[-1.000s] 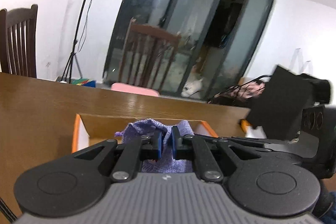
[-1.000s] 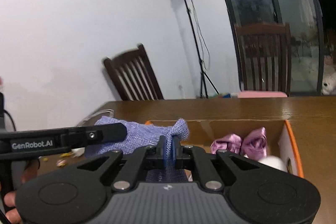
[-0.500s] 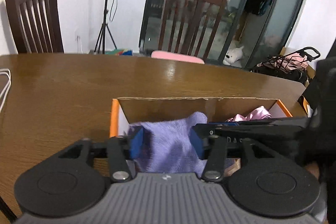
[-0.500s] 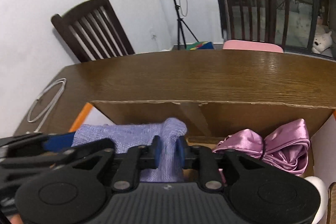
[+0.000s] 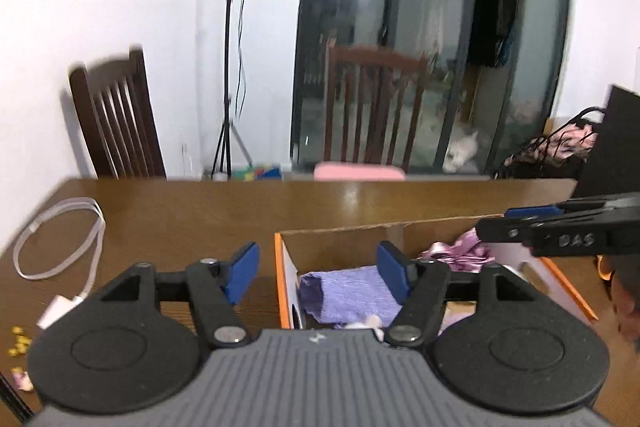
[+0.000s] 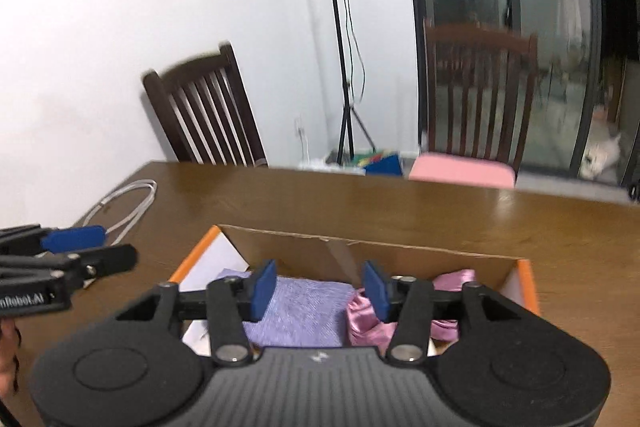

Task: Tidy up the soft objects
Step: 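Open both grippers to drop the pouch and withdraw toward the table, then grasp the blue tissue pack with both grippers and lift it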

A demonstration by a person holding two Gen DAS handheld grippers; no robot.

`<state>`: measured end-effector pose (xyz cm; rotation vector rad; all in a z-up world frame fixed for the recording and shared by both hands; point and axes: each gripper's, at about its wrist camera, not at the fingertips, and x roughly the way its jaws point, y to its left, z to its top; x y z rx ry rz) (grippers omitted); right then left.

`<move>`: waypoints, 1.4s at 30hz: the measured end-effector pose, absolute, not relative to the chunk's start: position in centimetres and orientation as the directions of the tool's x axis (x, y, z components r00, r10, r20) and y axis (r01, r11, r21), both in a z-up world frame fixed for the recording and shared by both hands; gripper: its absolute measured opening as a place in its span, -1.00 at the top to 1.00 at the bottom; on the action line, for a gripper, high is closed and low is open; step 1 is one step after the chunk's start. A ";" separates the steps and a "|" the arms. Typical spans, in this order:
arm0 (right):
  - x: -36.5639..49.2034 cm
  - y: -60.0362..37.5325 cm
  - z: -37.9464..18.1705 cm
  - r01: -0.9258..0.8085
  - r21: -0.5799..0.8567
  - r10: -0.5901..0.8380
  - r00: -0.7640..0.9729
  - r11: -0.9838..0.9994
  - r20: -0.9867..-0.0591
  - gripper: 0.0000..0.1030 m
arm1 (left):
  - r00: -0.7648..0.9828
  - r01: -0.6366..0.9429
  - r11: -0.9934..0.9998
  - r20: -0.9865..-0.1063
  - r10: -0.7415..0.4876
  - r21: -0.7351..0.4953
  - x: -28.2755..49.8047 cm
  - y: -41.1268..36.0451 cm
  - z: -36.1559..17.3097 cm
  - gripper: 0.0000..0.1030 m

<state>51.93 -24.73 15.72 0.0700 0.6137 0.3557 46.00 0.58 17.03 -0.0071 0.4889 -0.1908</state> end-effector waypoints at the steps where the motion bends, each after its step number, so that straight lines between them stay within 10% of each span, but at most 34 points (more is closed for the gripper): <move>1: 50.3 -25.4 16.3 -0.312 0.163 0.350 0.771 0.936 -0.532 -0.04 | 0.876 0.178 0.983 -0.447 -0.181 -0.050 44.5 0.5 17.5 -0.45; 11: 32.0 -29.7 14.8 -0.400 0.139 0.421 0.820 0.906 -0.388 -0.31 | 0.927 0.234 0.972 -0.298 -0.227 -0.010 26.8 -1.5 15.5 -0.81; 29: 20.5 -29.4 6.5 -0.386 0.205 0.437 0.785 0.899 -0.439 -0.42 | 0.860 0.200 0.970 -0.448 -0.243 -0.141 21.4 -1.2 7.5 -0.81; 42: 28.0 -27.5 3.8 -0.330 0.370 0.482 0.736 0.868 -0.476 0.20 | 0.742 0.275 0.906 -0.528 -0.412 -0.321 30.9 -3.0 4.5 0.13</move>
